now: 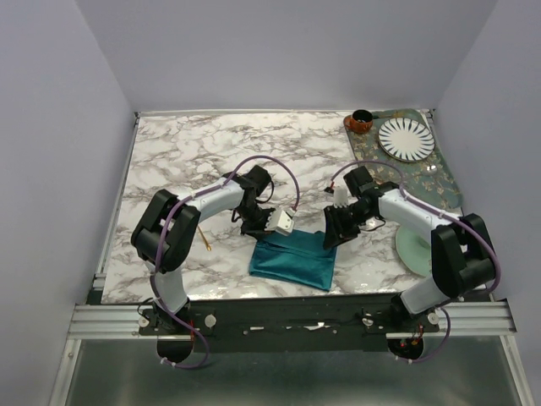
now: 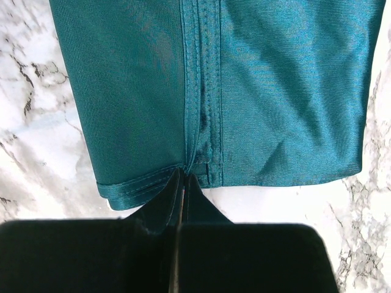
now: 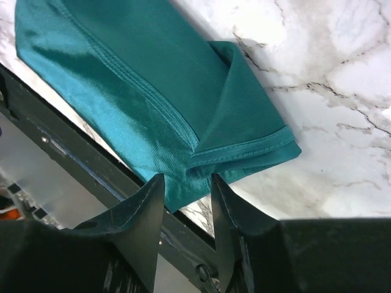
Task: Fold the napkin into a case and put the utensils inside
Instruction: Fold the lower triangle-folded napkin at the center of the board.
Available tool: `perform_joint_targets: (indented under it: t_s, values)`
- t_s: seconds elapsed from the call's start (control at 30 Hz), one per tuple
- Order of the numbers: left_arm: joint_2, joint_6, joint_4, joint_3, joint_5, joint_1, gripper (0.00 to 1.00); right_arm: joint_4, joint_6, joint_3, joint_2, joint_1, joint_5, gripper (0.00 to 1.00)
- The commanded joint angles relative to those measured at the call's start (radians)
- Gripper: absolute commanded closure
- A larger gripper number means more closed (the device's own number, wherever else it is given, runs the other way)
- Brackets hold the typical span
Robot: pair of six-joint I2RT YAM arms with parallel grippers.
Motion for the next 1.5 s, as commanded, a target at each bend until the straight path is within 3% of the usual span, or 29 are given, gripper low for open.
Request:
perform_joint_targets:
  t_s: [0.0,0.17,0.27,0.4,0.57,0.93,1.27,1.47]
  values:
    - [-0.033,-0.019,0.016,-0.018,0.025,-0.008,1.0,0.015,0.063,0.025,0.079,-0.02,-0.002,0.55]
    - [-0.032,-0.031,0.028,-0.018,0.025,-0.011,1.0,0.011,0.08,0.045,0.118,-0.033,-0.023,0.56]
    - [-0.033,-0.031,0.033,-0.023,0.025,-0.009,1.0,0.01,0.074,0.046,0.122,-0.036,-0.026,0.69]
    - [-0.035,-0.034,0.033,-0.029,0.022,-0.011,1.0,-0.021,0.042,0.041,0.124,-0.036,-0.022,0.99]
    - [-0.038,-0.057,0.033,-0.031,0.023,-0.011,1.0,-0.076,-0.044,0.037,0.14,-0.034,-0.04,0.99]
    - [-0.05,-0.2,0.066,-0.067,0.037,0.006,0.92,-0.15,-0.069,0.179,0.43,-0.034,0.064,0.99]
    - [-0.006,-0.28,0.103,-0.052,-0.003,0.125,0.95,-0.153,-0.107,0.411,0.524,-0.034,0.207,0.99]
    - [-0.002,-0.289,0.114,-0.017,-0.007,0.138,0.94,-0.145,-0.17,0.476,0.533,-0.034,0.234,0.99]
